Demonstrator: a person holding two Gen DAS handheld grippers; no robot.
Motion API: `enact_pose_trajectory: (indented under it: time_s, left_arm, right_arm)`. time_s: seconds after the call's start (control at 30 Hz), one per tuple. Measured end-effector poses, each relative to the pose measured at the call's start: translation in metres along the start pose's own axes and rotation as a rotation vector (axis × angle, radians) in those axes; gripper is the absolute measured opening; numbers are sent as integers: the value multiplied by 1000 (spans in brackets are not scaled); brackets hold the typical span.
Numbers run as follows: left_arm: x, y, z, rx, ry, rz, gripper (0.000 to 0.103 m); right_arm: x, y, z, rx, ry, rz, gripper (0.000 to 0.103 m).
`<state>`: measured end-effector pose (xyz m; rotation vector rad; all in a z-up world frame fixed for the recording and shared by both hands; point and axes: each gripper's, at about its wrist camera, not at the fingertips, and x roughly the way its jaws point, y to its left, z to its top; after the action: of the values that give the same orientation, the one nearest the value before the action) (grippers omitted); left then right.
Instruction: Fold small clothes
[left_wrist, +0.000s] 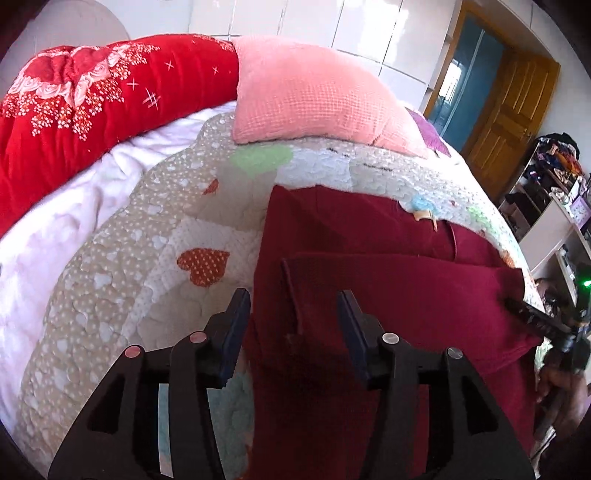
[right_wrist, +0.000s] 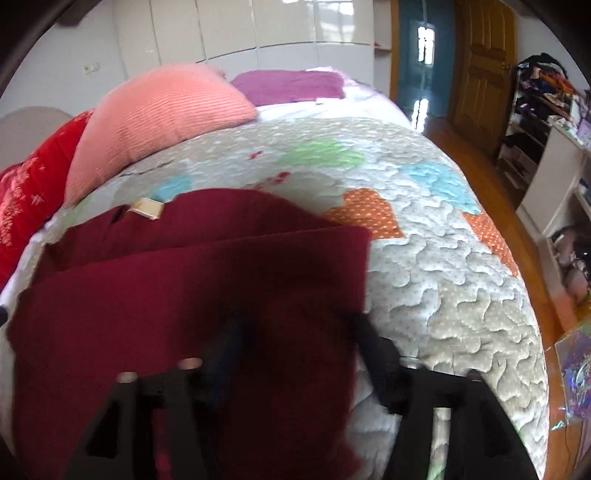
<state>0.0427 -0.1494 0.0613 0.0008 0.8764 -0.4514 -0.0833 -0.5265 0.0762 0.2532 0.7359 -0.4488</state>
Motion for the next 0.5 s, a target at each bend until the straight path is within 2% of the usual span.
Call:
enact_pose_trajectory:
  time_s: [0.1, 0.2, 0.23, 0.27, 0.3, 0.37, 0.5]
  left_arm:
    - [12, -3, 0, 13, 14, 21, 49]
    - [33, 1, 2, -10, 50, 66, 49]
    - [42, 4, 2, -31, 75, 72, 54]
    - [46, 6, 1, -50, 80, 72, 58]
    - [47, 8, 2, -67, 75, 76, 64]
    - [45, 8, 2, -71, 77, 83, 64]
    - [25, 5, -3, -49, 68, 88, 64]
  right_arm:
    - [-18, -8, -3, 46, 10, 39, 63]
    - [-50, -4, -17, -3, -38, 61, 61]
    - [-58, -1, -22, -22, -51, 64, 56]
    - [-63, 2, -29, -43, -56, 65, 38]
    - [-62, 5, -33, -64, -50, 56, 33]
    - [-48, 11, -40, -125, -23, -1, 33]
    - [-49, 5, -41, -85, -11, 7, 33]
